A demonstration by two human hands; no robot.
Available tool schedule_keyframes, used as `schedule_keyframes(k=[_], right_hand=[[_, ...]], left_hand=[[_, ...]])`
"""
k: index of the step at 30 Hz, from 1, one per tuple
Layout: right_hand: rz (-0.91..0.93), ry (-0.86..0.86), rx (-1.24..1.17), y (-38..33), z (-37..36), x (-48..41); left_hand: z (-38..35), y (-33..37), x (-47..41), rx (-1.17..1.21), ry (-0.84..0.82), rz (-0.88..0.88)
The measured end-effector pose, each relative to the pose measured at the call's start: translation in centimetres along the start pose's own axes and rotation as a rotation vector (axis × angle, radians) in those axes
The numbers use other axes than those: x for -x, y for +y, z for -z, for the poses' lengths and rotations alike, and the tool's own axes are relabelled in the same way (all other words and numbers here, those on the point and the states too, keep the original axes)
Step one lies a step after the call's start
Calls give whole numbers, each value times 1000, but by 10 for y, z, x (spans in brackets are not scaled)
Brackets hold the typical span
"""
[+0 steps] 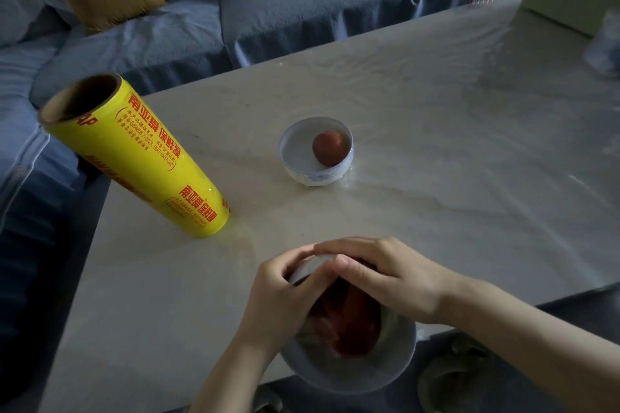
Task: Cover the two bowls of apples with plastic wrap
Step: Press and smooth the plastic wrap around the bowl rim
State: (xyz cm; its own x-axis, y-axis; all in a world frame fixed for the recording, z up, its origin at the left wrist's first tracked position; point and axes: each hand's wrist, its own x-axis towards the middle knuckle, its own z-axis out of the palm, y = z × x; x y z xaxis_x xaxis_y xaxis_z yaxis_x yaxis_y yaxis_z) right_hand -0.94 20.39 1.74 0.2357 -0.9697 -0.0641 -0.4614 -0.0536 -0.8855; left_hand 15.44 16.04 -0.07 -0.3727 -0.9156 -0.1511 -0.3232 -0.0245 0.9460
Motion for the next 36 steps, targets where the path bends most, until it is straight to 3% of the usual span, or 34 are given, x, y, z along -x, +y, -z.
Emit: schedule_keyframes(k=[3, 6, 11, 16, 18, 22, 29, 31, 33, 36], right_hand=[[-165, -139, 13, 5, 5, -2], [-389, -158, -171, 16, 15, 3], [-263, -95, -689, 29, 16, 18], [-165, 31, -789, 32, 11, 17], [-125, 120, -770, 32, 11, 16], [-102, 215, -687, 32, 13, 14], [-190, 151, -460, 21, 20, 4], [-220, 111, -443, 18, 25, 1], [-243, 75, -420, 14, 31, -2], [-273, 159, -296, 5, 35, -5]], left_hand=[[2, -3, 2, -9, -3, 30], [8, 0, 2, 45, 49, -6], [12, 0, -6, 133, 135, -61], [-4, -3, -7, 363, 209, 45], [-10, -2, -5, 484, 211, 128], [-7, -2, -4, 644, 22, 268], [11, 7, -23, 118, -283, 95], [9, 11, -20, 94, -256, 49], [5, 13, -19, 95, -127, 37], [-1, 13, -17, 117, 19, 48]])
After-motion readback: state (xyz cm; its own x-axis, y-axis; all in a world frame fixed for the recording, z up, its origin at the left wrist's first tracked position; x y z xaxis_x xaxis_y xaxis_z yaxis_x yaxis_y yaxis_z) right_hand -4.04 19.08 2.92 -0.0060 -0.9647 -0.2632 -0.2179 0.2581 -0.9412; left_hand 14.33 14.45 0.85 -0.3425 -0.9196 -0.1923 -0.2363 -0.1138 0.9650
